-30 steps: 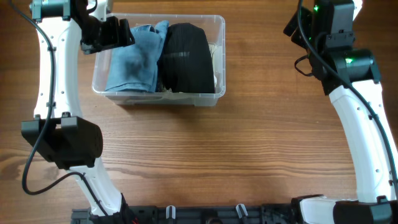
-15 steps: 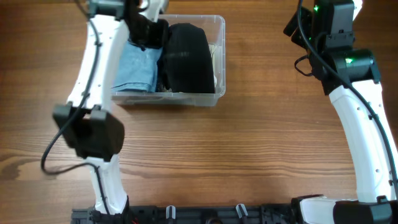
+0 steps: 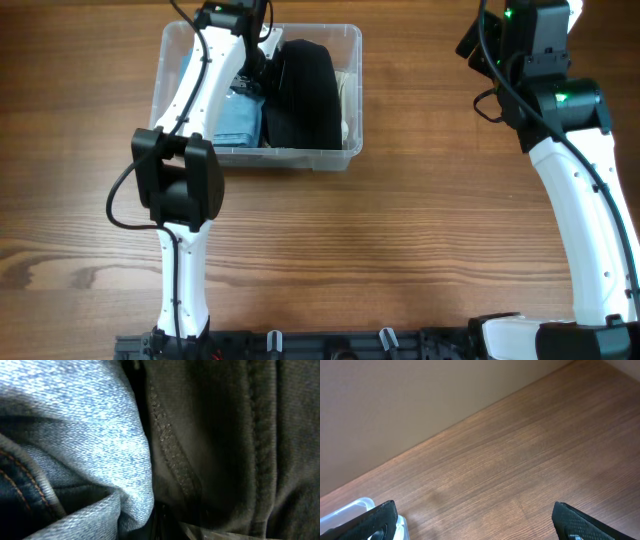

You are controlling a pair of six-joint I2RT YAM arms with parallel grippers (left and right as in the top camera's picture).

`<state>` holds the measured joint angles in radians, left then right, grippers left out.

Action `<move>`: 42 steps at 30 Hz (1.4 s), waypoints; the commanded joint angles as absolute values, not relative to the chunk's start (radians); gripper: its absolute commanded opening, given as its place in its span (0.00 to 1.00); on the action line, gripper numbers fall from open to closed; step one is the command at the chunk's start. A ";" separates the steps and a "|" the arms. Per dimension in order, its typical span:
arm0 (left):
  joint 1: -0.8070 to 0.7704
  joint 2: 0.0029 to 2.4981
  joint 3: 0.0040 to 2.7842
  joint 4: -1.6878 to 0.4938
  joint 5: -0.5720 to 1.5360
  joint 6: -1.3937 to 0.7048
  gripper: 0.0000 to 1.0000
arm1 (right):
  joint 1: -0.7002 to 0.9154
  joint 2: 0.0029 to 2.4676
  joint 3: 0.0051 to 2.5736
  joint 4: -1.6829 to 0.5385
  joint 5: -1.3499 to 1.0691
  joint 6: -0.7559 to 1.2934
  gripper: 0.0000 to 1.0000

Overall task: Pack container
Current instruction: 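Carry the denim over the bin and lower it into the left side, then press the denim down and open the left gripper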

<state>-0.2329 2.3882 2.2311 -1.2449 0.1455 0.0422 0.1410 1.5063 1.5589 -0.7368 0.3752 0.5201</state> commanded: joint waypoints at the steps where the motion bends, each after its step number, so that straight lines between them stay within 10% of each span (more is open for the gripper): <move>1: -0.279 2.468 2.228 -1.223 0.122 0.037 0.04 | 0.143 1.515 1.556 -0.735 0.392 0.530 1.00; 14: -0.278 2.052 2.233 -1.300 -0.059 0.004 0.12 | 0.143 1.515 1.556 -0.735 0.392 0.530 1.00; 42: -0.154 2.449 2.226 -1.317 0.010 -0.036 0.04 | 0.143 1.515 1.556 -0.735 0.392 0.530 1.00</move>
<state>-0.1505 2.3741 2.2719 -1.3079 -0.0162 -0.0212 0.1410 1.5066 1.5593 -0.7368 0.3752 0.5201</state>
